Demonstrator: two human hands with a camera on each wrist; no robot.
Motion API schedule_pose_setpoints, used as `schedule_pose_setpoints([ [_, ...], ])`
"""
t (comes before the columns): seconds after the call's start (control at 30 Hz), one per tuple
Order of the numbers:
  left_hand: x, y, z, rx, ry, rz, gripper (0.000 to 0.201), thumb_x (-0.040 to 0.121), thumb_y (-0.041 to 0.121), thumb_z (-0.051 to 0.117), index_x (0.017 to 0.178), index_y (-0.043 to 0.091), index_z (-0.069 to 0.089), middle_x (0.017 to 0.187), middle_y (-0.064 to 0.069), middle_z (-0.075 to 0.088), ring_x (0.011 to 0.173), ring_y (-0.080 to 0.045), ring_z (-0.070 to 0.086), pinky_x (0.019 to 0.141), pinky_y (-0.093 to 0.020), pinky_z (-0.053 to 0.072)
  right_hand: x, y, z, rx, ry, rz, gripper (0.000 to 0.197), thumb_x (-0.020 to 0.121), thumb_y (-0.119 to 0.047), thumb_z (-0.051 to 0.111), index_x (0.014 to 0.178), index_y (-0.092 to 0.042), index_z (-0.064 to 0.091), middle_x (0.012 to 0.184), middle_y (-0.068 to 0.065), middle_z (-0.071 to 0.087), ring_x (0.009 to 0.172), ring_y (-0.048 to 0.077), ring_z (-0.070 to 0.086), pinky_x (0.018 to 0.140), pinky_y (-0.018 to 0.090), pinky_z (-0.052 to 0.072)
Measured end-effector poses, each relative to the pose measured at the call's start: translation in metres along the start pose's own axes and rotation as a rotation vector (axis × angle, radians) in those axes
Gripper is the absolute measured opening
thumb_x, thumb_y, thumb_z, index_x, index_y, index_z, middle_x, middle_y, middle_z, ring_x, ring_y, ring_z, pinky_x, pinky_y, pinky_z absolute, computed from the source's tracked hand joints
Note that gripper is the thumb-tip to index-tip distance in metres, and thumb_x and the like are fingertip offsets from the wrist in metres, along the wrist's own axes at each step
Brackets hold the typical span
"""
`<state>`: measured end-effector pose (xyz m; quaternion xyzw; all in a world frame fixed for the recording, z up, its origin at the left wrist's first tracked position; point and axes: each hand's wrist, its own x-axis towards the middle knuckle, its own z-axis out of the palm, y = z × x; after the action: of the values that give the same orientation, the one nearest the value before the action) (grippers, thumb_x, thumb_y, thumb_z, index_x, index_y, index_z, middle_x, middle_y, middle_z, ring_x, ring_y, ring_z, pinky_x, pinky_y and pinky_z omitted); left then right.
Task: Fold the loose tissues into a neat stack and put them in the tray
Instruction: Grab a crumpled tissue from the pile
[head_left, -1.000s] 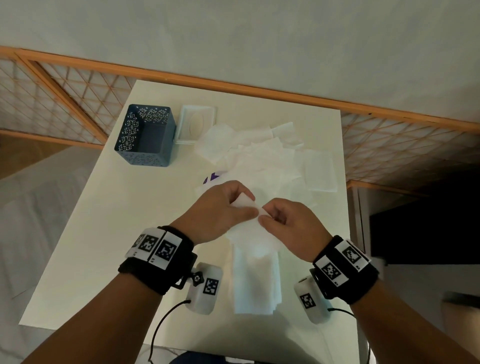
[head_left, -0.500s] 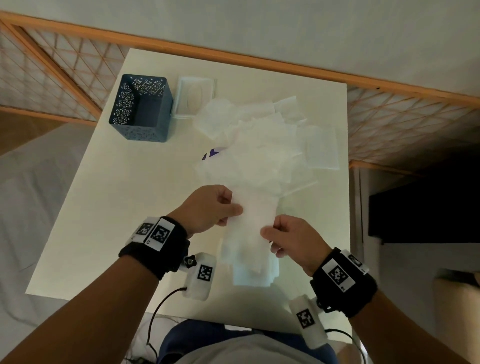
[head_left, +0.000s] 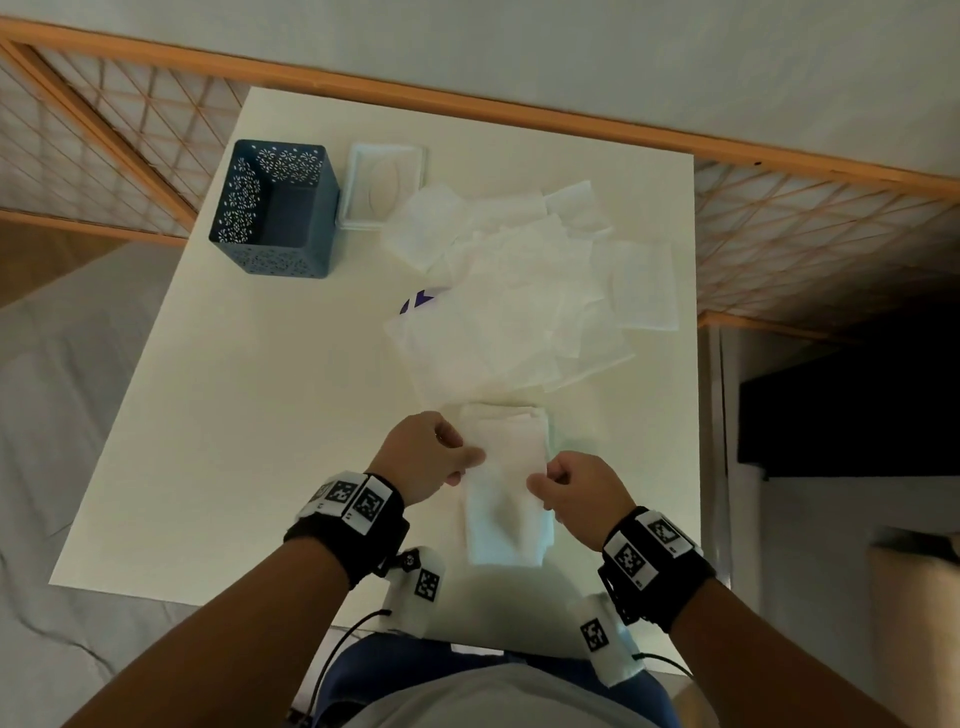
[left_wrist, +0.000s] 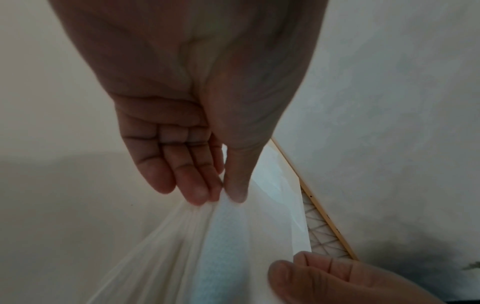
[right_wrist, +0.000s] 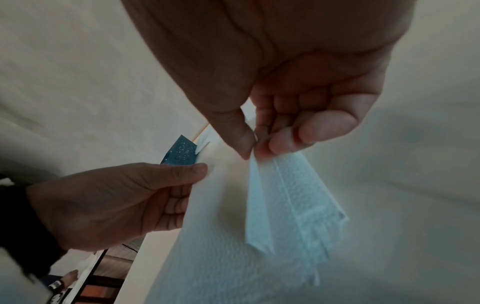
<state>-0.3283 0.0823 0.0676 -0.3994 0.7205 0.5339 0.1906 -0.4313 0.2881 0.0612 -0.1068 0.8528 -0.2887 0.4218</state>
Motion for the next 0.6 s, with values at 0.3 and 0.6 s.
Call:
schedule_pose_setpoints([
  [0.3,-0.006,-0.011,0.002,0.066,0.065,-0.109,0.071,0.076,0.081,0.068,0.103,0.017,0.060,0.092,-0.003,0.072,0.078,-0.021,0.068,0.076,-0.045,0.058,0.000,-0.006,-0.002,-0.023,0.074,0.073,0.042,0.092,-0.051,0.069,0.112,-0.015,0.059,0.100,-0.003,0.067,0.088,0.014,0.064,0.077,0.030,0.048],
  [0.6,-0.020,0.015,0.043,-0.059,-0.068,-0.102,0.050,0.103,0.060,0.050,0.086,0.014,0.058,0.078,0.004,0.059,0.070,-0.015,0.056,0.067,-0.029,0.044,0.002,-0.030,0.012,0.222,-0.054,0.226,0.076,0.079,-0.071,0.048,0.129,-0.016,0.059,0.121,0.000,0.065,0.112,0.021,0.061,0.104,0.047,0.048],
])
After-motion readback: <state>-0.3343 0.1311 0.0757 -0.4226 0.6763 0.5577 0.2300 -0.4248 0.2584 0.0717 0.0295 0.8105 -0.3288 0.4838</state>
